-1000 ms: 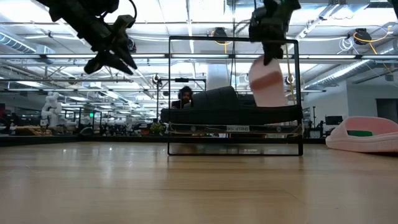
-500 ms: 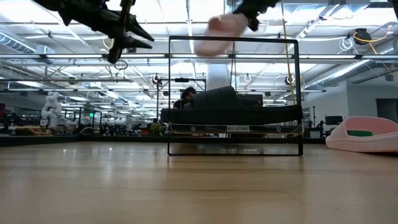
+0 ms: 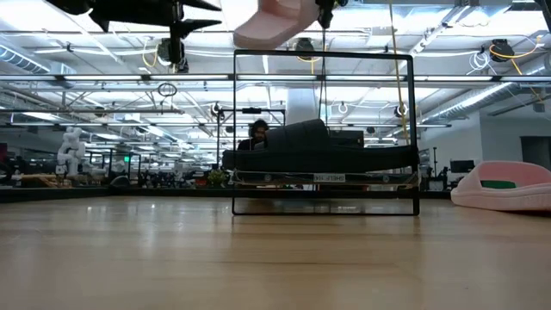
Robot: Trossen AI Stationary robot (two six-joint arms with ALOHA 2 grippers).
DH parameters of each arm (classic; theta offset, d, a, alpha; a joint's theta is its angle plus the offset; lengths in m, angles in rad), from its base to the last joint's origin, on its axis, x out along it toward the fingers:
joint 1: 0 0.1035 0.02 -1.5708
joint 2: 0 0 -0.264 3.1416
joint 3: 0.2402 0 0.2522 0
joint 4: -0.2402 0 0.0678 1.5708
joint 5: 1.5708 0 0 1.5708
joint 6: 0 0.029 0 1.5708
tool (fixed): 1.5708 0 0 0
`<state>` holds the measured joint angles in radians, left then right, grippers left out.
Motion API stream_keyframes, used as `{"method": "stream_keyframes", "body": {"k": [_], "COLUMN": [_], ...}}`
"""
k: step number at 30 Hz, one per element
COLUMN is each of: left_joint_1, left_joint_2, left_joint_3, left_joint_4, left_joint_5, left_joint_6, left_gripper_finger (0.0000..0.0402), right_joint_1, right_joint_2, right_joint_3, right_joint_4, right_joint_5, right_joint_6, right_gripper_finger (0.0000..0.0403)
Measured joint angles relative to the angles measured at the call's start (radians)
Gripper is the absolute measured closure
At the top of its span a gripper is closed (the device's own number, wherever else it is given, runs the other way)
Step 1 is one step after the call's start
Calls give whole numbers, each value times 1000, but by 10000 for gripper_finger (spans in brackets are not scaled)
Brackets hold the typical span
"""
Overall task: Pick and place slides into the shelf
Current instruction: Put the left pink slide on the shelf
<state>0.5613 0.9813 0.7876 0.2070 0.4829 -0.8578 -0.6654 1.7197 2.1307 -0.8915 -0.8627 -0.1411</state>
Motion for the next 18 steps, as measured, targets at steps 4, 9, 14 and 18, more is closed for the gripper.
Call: {"method": "stream_keyframes", "body": {"k": [4,9,14,18], "left_joint_1": [-24,-45,2,31], "left_joint_2": [0,40,86,119], "left_joint_3": [0,1,0,0], "left_joint_4": [3,-6,7,70], "left_joint_5": [15,15,67,148], "left_joint_6": [-21,-28,-49,-112], "left_gripper_finger": [315,315,315,315], "right_joint_1": [9,12,36,57], "right_joint_2": [2,2,2,2], "right_joint_3": [-57,-115,-156,-186], "right_joint_4": [67,149,148,130], "right_joint_5": [-1,-30,-113,-142], "right_joint_6": [34,102,137,133], "right_gripper_finger": [403,403,403,403]}}
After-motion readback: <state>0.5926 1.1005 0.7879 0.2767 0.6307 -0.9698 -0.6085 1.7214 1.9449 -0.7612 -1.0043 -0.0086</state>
